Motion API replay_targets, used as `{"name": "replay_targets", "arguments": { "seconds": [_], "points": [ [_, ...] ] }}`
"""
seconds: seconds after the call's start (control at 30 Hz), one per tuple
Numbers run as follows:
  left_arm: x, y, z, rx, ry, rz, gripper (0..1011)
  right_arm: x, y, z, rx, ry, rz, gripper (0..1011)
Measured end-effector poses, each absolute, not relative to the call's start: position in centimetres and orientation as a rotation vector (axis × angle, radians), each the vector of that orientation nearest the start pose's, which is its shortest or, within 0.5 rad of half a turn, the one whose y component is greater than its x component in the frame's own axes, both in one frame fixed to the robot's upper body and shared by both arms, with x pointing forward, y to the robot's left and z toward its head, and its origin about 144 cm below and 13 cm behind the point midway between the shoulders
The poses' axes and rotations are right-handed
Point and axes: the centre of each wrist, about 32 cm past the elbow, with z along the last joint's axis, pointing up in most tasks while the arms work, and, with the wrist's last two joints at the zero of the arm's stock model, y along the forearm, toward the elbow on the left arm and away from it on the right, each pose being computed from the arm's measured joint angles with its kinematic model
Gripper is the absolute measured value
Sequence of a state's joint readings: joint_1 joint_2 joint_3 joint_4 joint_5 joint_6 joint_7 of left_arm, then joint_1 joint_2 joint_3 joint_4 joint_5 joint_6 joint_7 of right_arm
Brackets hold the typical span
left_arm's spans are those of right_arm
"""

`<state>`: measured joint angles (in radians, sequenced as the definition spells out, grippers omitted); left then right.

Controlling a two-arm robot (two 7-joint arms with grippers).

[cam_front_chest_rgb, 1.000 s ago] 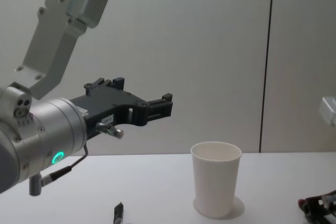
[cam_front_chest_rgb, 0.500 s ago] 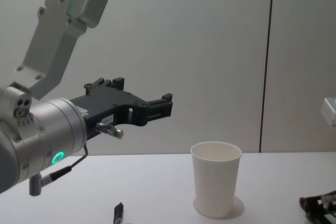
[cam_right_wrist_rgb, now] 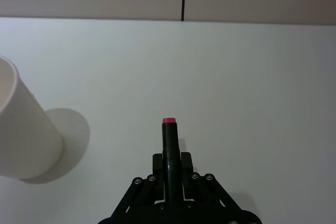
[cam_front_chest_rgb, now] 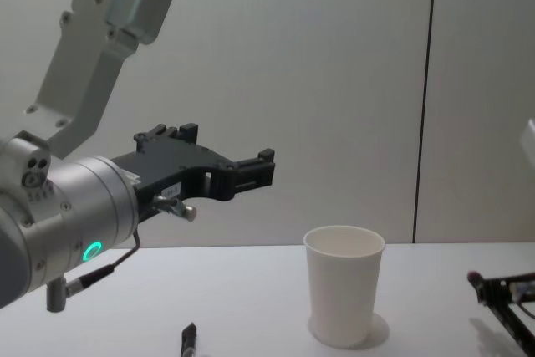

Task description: Place the pen into the pen holder.

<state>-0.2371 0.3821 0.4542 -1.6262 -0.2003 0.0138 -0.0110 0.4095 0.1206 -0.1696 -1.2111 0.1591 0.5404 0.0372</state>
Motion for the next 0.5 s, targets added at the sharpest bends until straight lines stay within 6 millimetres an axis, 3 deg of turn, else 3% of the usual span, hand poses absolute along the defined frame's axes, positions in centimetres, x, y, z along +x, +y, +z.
{"name": "replay_targets", "arguments": {
  "seconds": [0.5],
  "points": [
    [49.2, 19.8, 120.4, 0.061, -0.268, 1.124, 1004, 55.5, -22.0, 118.7, -0.244, 0.192, -1.387, 184]
  ]
}}
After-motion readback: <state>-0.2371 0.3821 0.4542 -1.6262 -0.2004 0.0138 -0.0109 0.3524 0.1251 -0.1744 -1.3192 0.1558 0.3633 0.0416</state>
